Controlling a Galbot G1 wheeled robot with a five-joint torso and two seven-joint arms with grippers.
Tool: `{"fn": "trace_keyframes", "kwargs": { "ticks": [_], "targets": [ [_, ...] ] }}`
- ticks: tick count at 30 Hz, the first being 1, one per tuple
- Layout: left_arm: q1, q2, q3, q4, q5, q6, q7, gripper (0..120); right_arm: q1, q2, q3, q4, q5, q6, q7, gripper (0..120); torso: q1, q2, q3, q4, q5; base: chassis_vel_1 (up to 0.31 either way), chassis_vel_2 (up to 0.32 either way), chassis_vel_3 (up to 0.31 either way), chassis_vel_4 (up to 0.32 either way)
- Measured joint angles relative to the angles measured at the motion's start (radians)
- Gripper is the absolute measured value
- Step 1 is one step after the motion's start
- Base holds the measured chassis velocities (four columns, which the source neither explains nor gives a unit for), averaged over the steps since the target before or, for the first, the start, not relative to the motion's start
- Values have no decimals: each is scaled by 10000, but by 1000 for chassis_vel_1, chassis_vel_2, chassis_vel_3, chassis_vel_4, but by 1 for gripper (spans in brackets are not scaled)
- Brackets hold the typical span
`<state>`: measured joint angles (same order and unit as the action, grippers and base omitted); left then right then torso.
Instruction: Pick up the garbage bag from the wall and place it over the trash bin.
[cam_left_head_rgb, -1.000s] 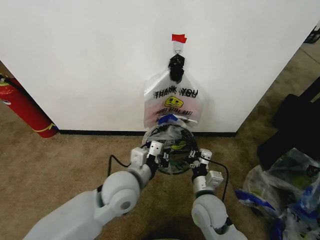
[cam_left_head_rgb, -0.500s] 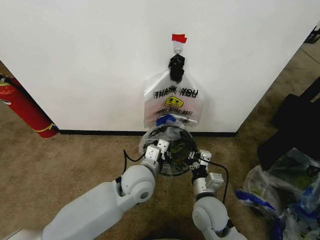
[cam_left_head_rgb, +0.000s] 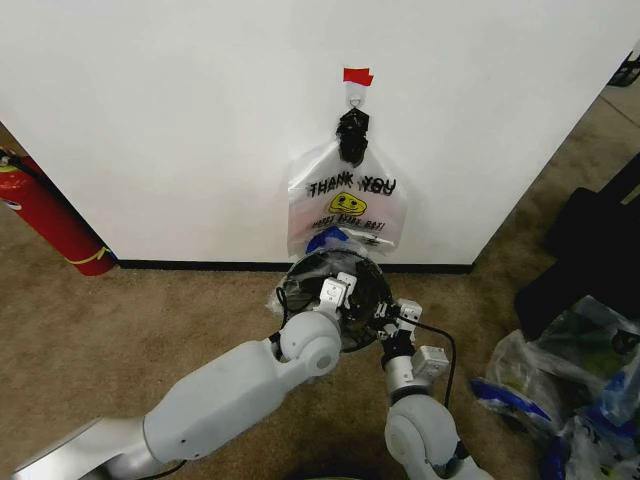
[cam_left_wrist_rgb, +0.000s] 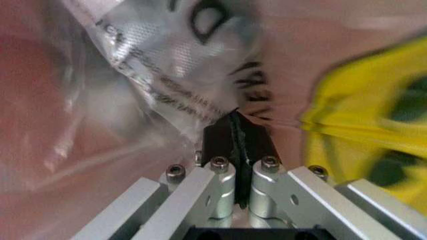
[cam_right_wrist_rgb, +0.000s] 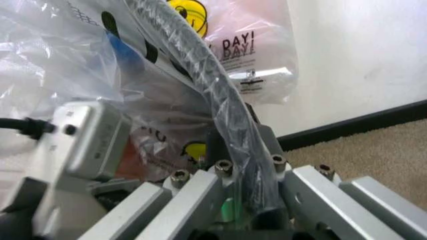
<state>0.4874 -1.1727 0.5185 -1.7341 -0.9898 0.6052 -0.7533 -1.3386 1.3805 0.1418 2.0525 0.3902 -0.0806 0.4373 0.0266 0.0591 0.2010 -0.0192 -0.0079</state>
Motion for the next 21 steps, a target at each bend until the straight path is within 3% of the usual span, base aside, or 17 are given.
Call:
{"fn": "trace_keyframes", "kwargs": {
  "ticks": [21],
  "targets": [
    [-748,-735,449,2108,304,-13,4,0,-190,-72,11,349,369,-138,-126,0,0,0,-1,0,-1,0,0,0,0]
  ]
}}
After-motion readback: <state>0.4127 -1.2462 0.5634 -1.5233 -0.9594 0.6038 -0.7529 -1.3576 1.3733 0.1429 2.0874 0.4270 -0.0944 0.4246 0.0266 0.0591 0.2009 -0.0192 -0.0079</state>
